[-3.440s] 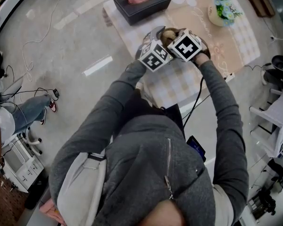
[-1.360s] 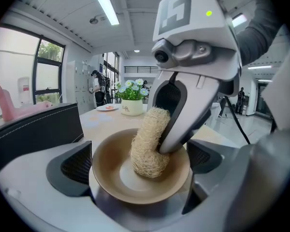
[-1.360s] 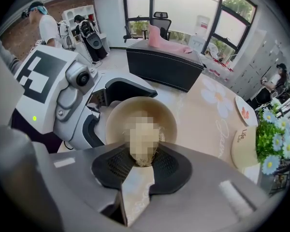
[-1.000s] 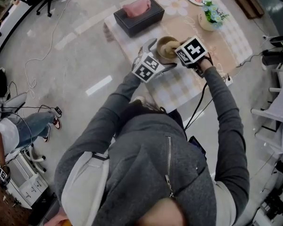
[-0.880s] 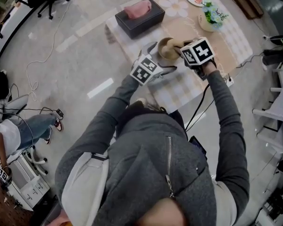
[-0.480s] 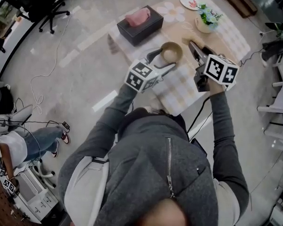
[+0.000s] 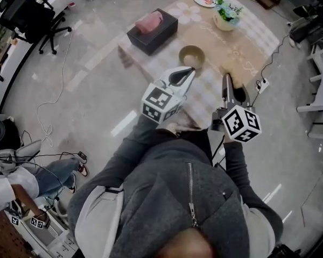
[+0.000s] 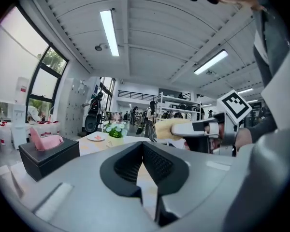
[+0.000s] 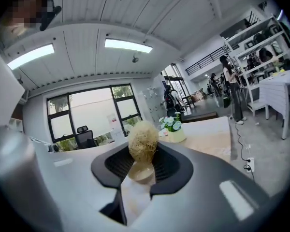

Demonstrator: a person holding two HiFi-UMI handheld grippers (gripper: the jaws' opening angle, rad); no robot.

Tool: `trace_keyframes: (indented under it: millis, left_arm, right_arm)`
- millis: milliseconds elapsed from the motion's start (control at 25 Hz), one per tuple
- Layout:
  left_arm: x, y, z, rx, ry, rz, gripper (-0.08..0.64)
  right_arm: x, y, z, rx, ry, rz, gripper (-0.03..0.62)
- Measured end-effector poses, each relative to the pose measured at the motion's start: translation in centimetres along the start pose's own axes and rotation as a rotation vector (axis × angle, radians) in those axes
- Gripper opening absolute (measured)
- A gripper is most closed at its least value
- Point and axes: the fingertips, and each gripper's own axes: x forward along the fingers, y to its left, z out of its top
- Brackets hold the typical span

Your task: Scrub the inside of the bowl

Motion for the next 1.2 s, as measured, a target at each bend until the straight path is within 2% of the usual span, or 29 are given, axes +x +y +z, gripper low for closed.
trace_keyframes:
  millis: [120,200,400,720,1200]
  left_arm:
    - [-0.6,-1.1,-1.0,0.000,0.023,0.017,0.009]
    - [-1.0,-1.9,-1.4,0.002,0.022,0.001,0.009]
    - [-1.5,-4.0,-0.9,0.003,-0.033,-0.065,0.009]
    - [-1.1,-6.2,-1.4,0.010,-0.024,-0.124,0.009]
    - [0.3,-7.4,-2.0,0.020,0.003,-0.164,0.009]
  right_arm:
    - [-1.4,-0.6,-2.5,0.011,0.023,-0.055,0.100]
    - [-1.8,-0.5,-3.3,0.019,0.032,-0.064,0.098]
    - [-2.1,0.1,-3.4,-0.008,0.027,-0.066,0.097]
    - [-3.0,-0.1,-3.9,-0.021,0.040,-0.082,0.094]
    - [-4.8,-1.5,-4.6,0.003,0.049,-0.128,0.095]
